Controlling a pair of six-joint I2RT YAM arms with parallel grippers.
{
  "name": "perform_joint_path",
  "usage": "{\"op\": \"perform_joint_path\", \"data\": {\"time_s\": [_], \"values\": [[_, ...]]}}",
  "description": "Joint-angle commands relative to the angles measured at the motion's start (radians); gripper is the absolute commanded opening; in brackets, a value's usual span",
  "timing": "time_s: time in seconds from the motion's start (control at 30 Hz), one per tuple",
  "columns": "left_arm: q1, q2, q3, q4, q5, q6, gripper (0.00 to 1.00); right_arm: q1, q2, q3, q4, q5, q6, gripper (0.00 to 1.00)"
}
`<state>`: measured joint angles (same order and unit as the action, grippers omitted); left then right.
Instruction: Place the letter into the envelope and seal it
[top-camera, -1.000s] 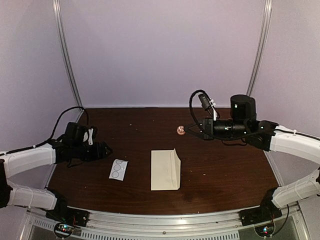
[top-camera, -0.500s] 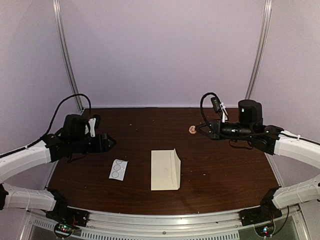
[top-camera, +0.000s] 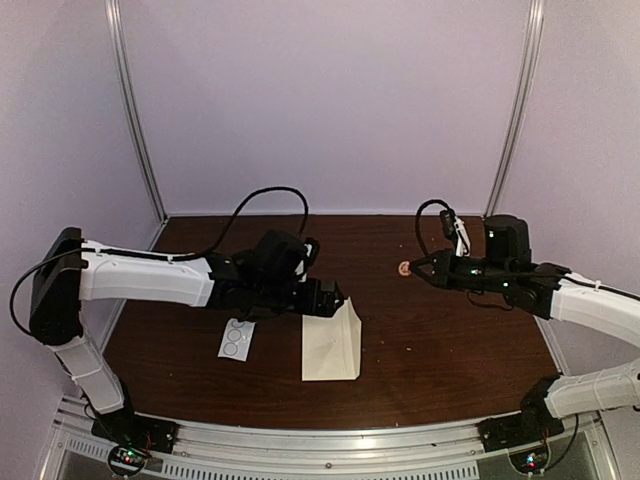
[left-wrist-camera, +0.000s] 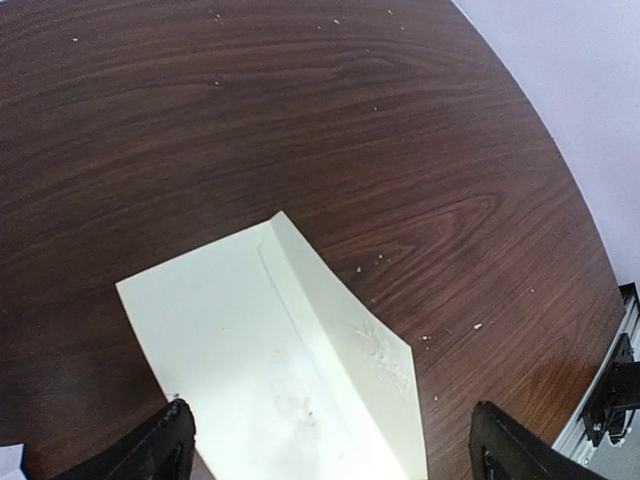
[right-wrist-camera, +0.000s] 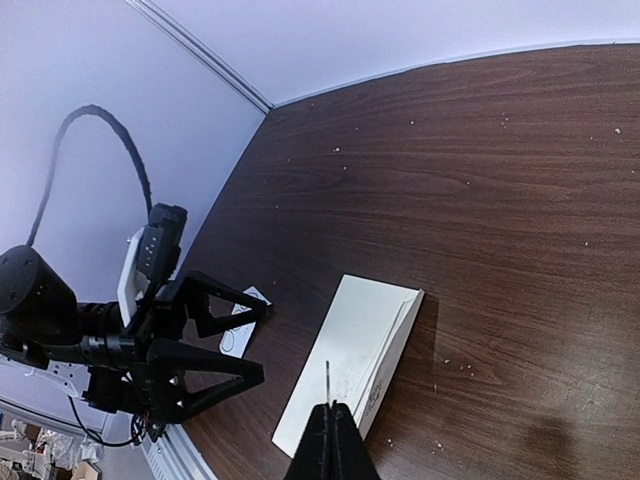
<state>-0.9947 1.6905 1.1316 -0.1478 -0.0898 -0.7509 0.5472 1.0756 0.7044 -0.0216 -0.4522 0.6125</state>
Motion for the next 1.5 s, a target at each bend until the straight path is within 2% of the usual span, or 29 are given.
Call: {"op": "perform_joint_path", "data": {"time_s": [0.0, 0.27, 0.57, 0.73, 1.0, 1.3, 1.47], "values": [[-0.048, 0.100, 0.098, 0.038, -0.015, -0.037, 0.98, -0.008, -0.028, -0.017, 0.000, 0.038, -0.009, 0.00], [-0.095, 0.312, 0.229, -0.089, -0.075, -0.029, 0.98, -0.015, -0.035, -0.035, 0.011, 0.030, -0.019, 0.00], [-0.109, 0.365, 0.275, -0.134, -0.096, -0.016, 0.98, -0.021, -0.039, -0.050, 0.019, 0.017, -0.014, 0.00], [-0.110, 0.355, 0.235, -0.125, -0.054, -0.044, 0.90, -0.021, -0.039, -0.052, 0.020, 0.004, -0.012, 0.00], [-0.109, 0.315, 0.174, -0.088, -0.030, -0.066, 0.69, -0.021, -0.039, -0.059, 0.019, -0.016, -0.014, 0.00], [-0.110, 0.253, 0.097, -0.070, -0.052, -0.083, 0.58, -0.021, -0.041, -0.063, 0.019, -0.033, -0.015, 0.00], [-0.109, 0.250, 0.092, -0.099, -0.079, -0.065, 0.57, -0.021, -0.027, -0.060, 0.019, -0.062, -0.016, 0.00]]}}
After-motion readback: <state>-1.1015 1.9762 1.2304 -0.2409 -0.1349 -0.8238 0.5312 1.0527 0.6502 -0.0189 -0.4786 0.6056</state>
